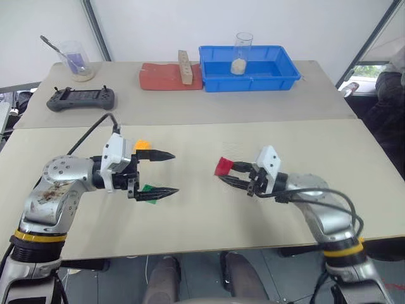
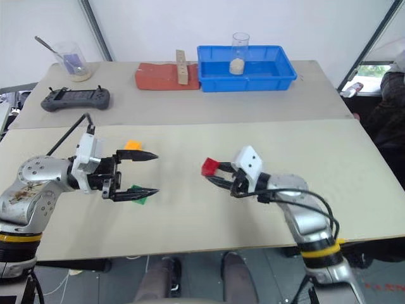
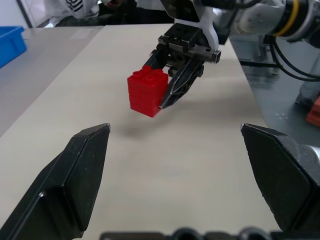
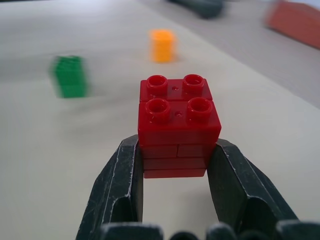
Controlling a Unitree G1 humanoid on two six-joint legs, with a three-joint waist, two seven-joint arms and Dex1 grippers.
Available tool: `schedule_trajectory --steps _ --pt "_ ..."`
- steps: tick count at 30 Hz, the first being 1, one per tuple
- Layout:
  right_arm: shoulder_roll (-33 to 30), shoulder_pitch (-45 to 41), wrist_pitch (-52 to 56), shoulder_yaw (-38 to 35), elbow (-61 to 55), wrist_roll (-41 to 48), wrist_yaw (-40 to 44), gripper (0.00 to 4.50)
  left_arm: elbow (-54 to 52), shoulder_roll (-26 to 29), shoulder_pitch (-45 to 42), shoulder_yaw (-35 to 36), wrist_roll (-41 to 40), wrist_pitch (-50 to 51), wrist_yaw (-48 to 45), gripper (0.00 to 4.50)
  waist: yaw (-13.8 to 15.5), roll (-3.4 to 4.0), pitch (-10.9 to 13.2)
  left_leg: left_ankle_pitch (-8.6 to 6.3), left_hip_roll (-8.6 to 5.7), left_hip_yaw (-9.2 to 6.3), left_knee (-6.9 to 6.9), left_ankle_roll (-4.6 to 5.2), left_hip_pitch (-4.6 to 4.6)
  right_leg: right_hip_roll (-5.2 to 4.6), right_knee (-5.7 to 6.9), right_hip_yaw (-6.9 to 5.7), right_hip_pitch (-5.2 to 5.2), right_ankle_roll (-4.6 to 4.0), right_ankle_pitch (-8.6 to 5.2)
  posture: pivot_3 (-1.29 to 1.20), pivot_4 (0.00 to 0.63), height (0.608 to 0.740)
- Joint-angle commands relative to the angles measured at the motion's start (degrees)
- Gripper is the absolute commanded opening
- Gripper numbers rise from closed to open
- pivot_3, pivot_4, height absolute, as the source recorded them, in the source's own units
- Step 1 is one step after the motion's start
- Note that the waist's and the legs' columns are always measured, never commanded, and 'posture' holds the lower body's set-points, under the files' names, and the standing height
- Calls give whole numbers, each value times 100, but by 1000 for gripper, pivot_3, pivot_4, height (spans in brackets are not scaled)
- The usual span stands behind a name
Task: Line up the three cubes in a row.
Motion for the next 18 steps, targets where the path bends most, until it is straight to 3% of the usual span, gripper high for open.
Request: schedule_trajectory --steps 1,9,18 --pt "58 -267 -767 362 819 -106 878 1415 -365 78 403 333 9 -232 106 4500 17 0 0 0 0 0 0 0 -2 0 -1 0 0 -1 -1 0 150 740" --pt "-6 -806 -2148 563 2399 -393 2155 1415 -1321 137 1704 859 -188 -163 350 4500 65 0 1 -1 -9 14 0 -1 -18 -16 -7 5 -10 9 -6 0 150 740" --pt "121 -1206 -2749 514 3456 -608 2501 1415 -1676 149 2093 948 -258 -136 521 4500 100 1 1 0 -3 18 1 -2 5 -11 5 5 -6 -10 3 0 150 740"
